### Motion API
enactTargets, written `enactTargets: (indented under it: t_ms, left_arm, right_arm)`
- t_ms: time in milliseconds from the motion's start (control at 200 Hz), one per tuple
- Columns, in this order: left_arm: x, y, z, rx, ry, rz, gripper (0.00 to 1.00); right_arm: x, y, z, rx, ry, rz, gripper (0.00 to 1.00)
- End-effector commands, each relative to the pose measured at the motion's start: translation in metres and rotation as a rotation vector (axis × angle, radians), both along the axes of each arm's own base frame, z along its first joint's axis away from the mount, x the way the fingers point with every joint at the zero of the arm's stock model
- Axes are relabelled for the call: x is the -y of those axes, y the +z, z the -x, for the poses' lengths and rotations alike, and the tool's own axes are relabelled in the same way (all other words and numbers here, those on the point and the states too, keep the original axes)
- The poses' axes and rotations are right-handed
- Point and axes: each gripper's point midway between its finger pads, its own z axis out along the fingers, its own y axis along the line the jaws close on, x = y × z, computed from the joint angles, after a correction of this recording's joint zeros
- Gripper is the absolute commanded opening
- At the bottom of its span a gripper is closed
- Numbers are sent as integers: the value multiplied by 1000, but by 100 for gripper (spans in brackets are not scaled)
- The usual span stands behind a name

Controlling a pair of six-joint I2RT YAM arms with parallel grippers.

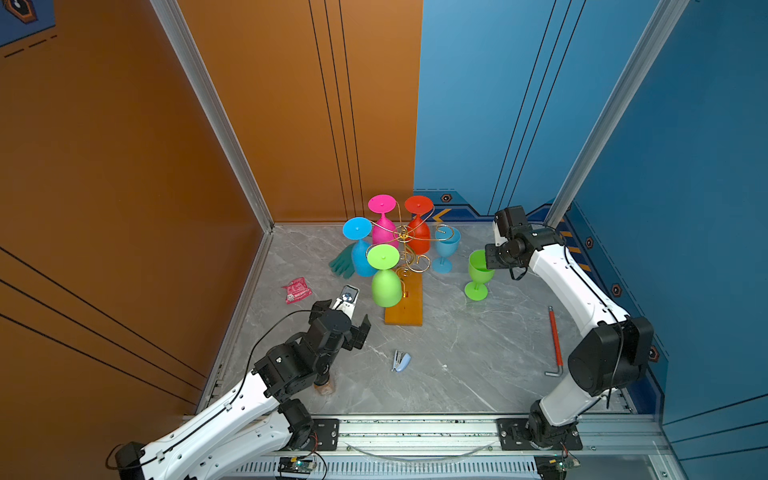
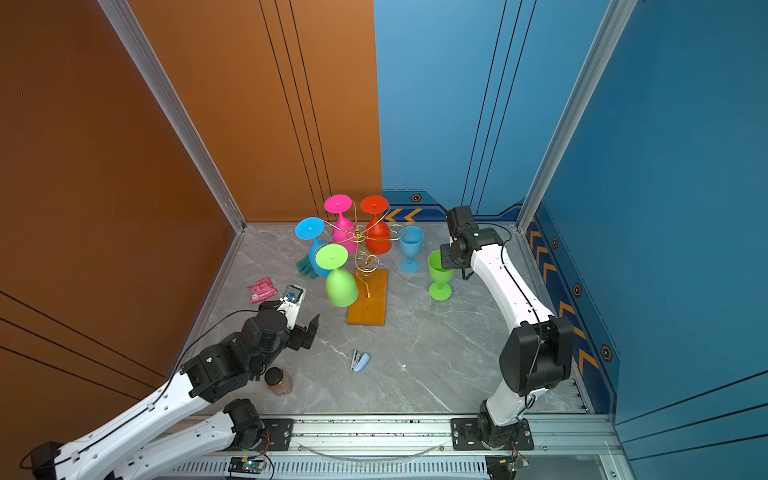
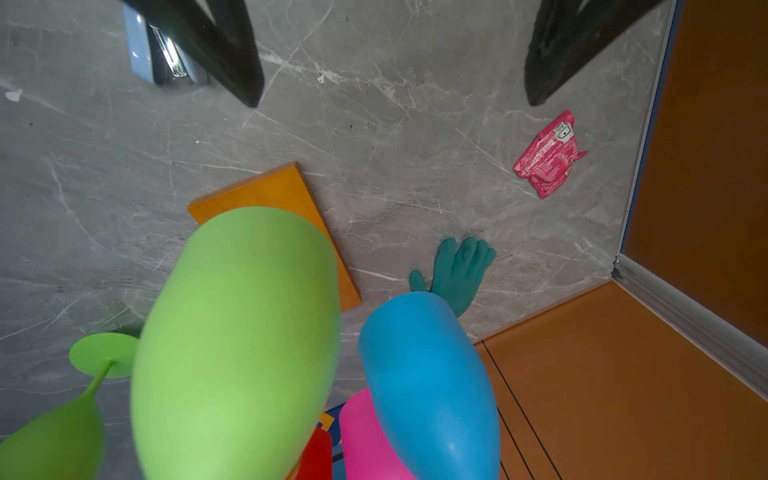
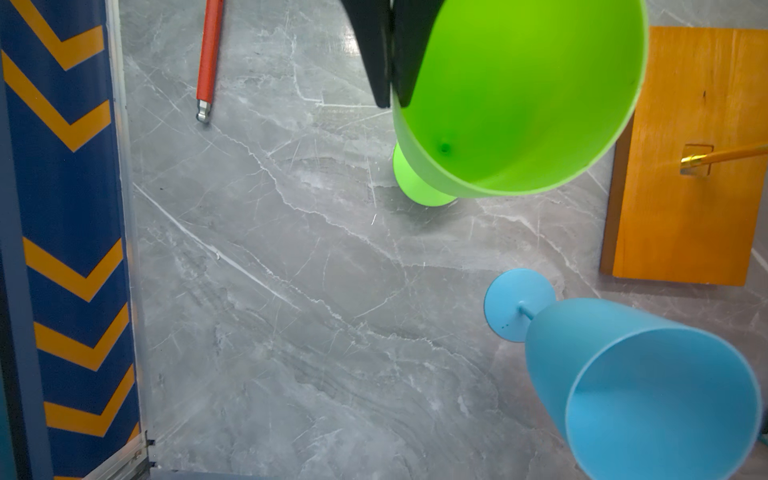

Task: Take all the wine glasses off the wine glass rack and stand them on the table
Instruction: 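Lower the green glass upright beside the light-blue glass and open the right gripper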

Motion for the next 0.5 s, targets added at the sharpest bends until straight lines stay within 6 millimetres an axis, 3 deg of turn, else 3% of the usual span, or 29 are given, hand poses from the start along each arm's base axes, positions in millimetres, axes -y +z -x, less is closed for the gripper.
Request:
enactTargets:
  t_ms: [0,446,496]
  left_arm:
    - [-10,-3,-2,-27,48,46,98]
    - [-27,-3,-16,-57,123,100,98]
    - [-29,-3,-16,-55,129,98,98]
  right_arm:
    - [8,12,-24,73,-27,-6,0]
    - [11,-4,-72,73,-64,-44,0]
    - [9,5,-81,99,-63,-49,0]
